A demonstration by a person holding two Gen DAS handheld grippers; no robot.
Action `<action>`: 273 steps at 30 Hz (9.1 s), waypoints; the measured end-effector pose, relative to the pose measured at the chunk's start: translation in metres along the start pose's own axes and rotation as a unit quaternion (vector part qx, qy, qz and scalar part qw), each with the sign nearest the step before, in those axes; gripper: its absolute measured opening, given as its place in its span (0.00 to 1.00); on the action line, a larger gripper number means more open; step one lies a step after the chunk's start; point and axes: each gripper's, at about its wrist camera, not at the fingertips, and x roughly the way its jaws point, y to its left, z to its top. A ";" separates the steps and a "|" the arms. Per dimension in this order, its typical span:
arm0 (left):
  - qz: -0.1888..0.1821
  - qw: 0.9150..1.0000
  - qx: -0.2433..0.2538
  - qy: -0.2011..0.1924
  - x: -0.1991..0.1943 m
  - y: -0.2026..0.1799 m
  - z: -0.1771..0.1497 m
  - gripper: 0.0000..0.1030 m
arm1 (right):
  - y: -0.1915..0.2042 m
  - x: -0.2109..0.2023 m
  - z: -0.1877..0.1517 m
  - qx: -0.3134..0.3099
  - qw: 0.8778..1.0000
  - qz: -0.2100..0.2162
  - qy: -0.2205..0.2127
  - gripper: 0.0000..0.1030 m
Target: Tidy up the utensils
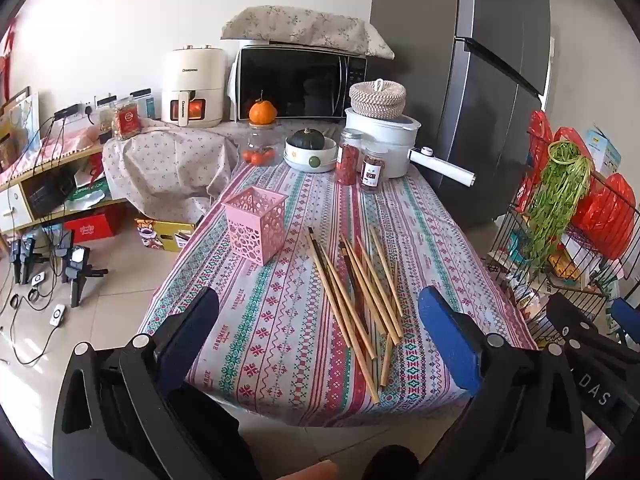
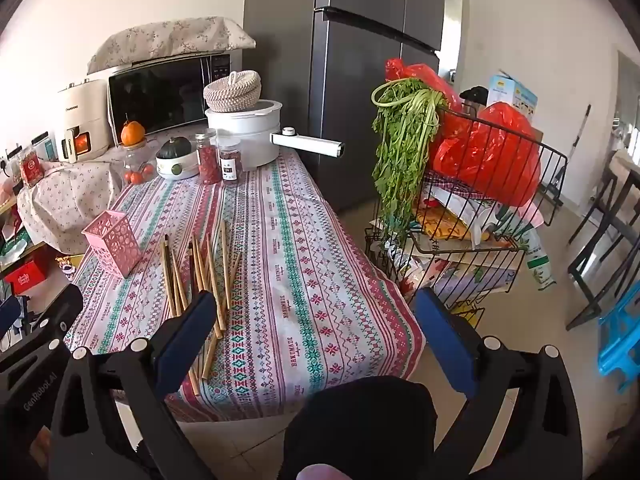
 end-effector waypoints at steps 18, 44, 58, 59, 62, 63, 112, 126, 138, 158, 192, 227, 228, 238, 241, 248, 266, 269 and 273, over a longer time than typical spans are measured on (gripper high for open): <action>0.002 1.000 -0.001 0.006 0.002 0.002 -0.001 0.93 | -0.002 0.004 -0.001 0.003 1.000 0.003 0.009 0.93; 0.003 1.000 -0.001 0.011 0.008 0.002 -0.008 0.93 | -0.001 0.007 -0.002 0.003 1.000 0.003 0.012 0.93; 0.004 1.000 0.001 0.015 0.011 0.004 -0.012 0.93 | 0.001 0.008 -0.003 0.002 1.000 0.003 0.015 0.93; 0.004 1.000 0.001 0.017 0.011 0.005 -0.013 0.93 | 0.002 0.009 -0.004 0.002 1.000 0.004 0.016 0.93; 0.004 1.000 0.001 0.017 0.011 0.004 -0.012 0.93 | 0.001 0.009 -0.003 0.003 1.000 0.005 0.018 0.93; 0.004 1.000 0.001 0.016 0.010 0.004 -0.012 0.93 | 0.001 0.009 -0.004 0.004 1.000 0.005 0.018 0.93; 0.010 1.000 -0.001 0.024 0.011 0.008 -0.016 0.93 | -0.001 0.013 -0.005 0.004 1.000 0.005 0.030 0.93; 0.011 1.000 0.001 0.028 0.011 0.009 -0.017 0.93 | -0.002 0.014 -0.005 0.005 0.999 0.005 0.033 0.93; 0.011 0.998 -0.013 0.066 0.028 0.012 -0.017 0.93 | -0.003 0.021 -0.008 0.011 0.999 0.010 0.044 0.93; 0.039 0.935 -0.072 0.344 0.254 0.029 0.031 0.66 | 0.007 0.262 0.080 0.290 0.823 0.357 0.334 0.93; 0.138 0.915 -0.107 0.364 0.333 0.011 0.047 0.51 | 0.006 0.354 0.050 0.277 0.799 0.332 0.418 0.93; 0.114 0.927 -0.075 0.350 0.341 0.016 0.053 0.17 | 0.016 0.373 0.053 0.263 0.815 0.301 0.420 0.93; 0.107 0.928 -0.066 0.349 0.345 0.014 0.055 0.08 | 0.019 0.376 0.054 0.256 0.821 0.292 0.419 0.93; 0.014 0.964 0.017 0.264 0.292 0.016 0.043 0.06 | 0.078 0.397 0.087 0.117 0.901 0.207 0.363 0.93; -0.013 0.972 0.010 0.236 0.271 0.028 0.044 0.06 | 0.100 0.405 0.093 0.079 0.914 0.190 0.350 0.90; -0.048 0.981 -0.034 0.183 0.230 0.049 0.049 0.06 | 0.143 0.418 0.095 0.010 0.933 0.141 0.331 0.74; -0.101 0.983 -0.140 0.069 0.161 0.117 0.074 0.06 | 0.137 0.367 0.121 0.025 0.954 0.194 0.228 0.08; -0.099 0.981 -0.151 0.070 0.159 0.122 0.077 0.06 | 0.121 0.347 0.125 0.042 0.952 0.210 0.217 0.08; -0.087 0.982 -0.163 0.047 0.152 0.128 0.082 0.06 | 0.100 0.322 0.136 0.073 0.954 0.224 0.188 0.08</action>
